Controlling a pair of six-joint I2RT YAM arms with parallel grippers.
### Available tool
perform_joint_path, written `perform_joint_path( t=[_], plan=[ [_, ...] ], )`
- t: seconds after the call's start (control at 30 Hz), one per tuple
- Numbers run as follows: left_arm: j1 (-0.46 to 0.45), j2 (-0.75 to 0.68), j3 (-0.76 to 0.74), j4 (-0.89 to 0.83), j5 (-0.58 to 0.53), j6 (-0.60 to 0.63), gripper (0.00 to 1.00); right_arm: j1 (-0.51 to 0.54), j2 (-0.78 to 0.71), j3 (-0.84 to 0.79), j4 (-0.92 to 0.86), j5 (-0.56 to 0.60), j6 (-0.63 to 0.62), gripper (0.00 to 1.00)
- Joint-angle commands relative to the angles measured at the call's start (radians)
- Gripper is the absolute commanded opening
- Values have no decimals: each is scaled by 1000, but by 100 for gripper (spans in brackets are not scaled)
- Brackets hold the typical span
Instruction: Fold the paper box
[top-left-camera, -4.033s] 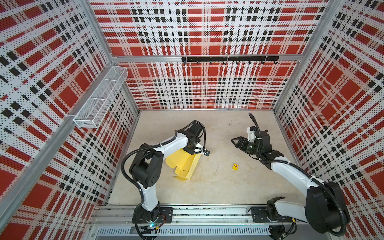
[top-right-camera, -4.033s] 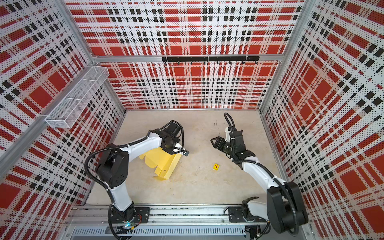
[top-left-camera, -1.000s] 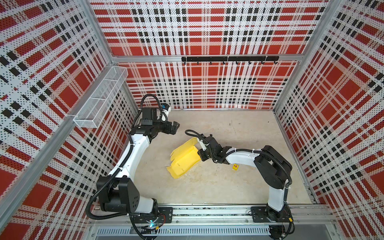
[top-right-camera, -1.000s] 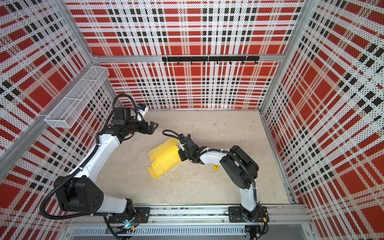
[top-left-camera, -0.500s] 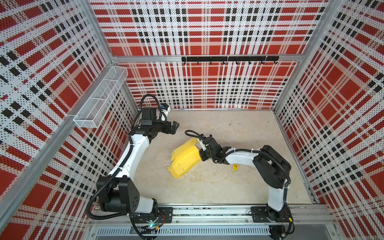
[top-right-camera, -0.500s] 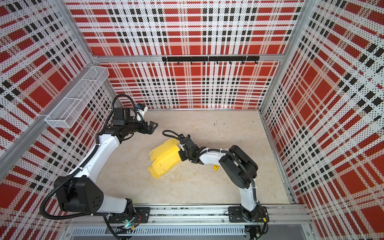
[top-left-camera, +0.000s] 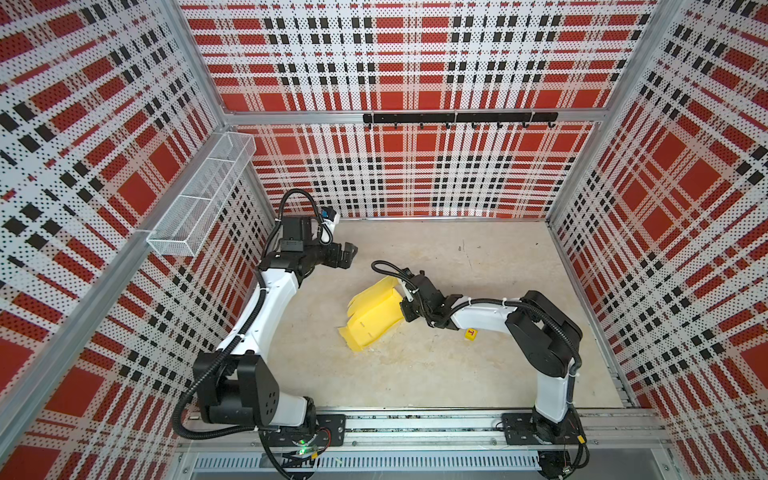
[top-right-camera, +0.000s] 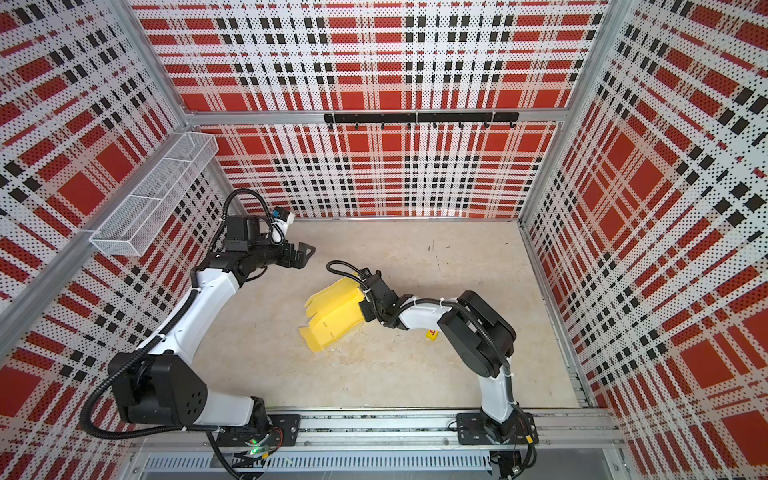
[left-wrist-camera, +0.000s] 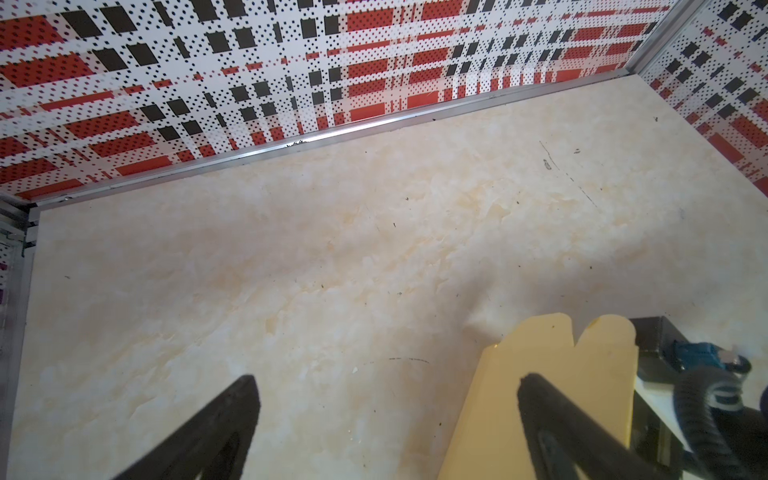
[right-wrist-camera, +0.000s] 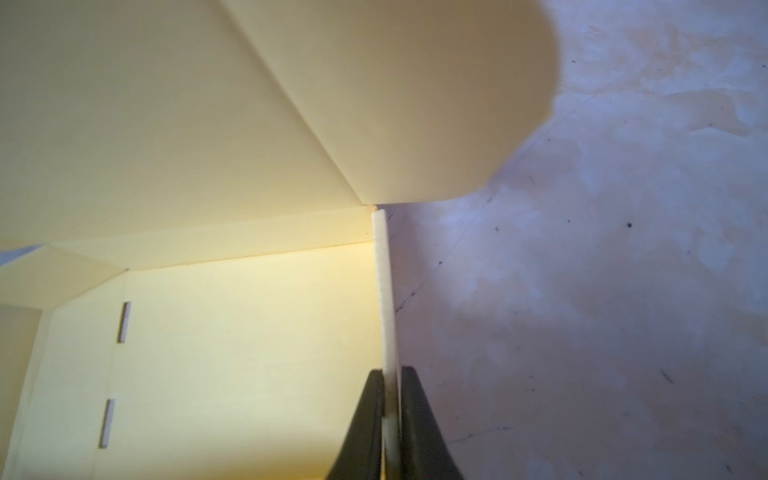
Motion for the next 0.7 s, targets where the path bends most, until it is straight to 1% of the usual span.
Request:
perform_joint_path(
  t=[0.0, 0.2, 0.4, 0.43, 0.47, 0.53, 0.67],
  plan=[
    [14, -23, -12, 27, 14, -21, 100, -13, -52, -37, 20, 74, 2, 11],
    [15, -20, -17, 33, 22, -30, 100, -63, -146, -136, 9, 176, 87, 11],
    [14, -11, -24, 48, 39, -58, 100, -103, -244, -234, -40, 304, 207, 11],
    [11, -10, -27, 53, 44, -63, 100, -110, -256, -247, -54, 322, 246, 11],
    [8, -8, -32, 57, 50, -69, 100, -119, -267, -266, -59, 328, 266, 11],
    [-3, -6, -43, 66, 64, -68, 100, -137, -287, -303, -31, 306, 269, 12],
    [-42, 9, -71, 91, 89, -57, 100, -167, -327, -359, 44, 236, 194, 16]
  ],
)
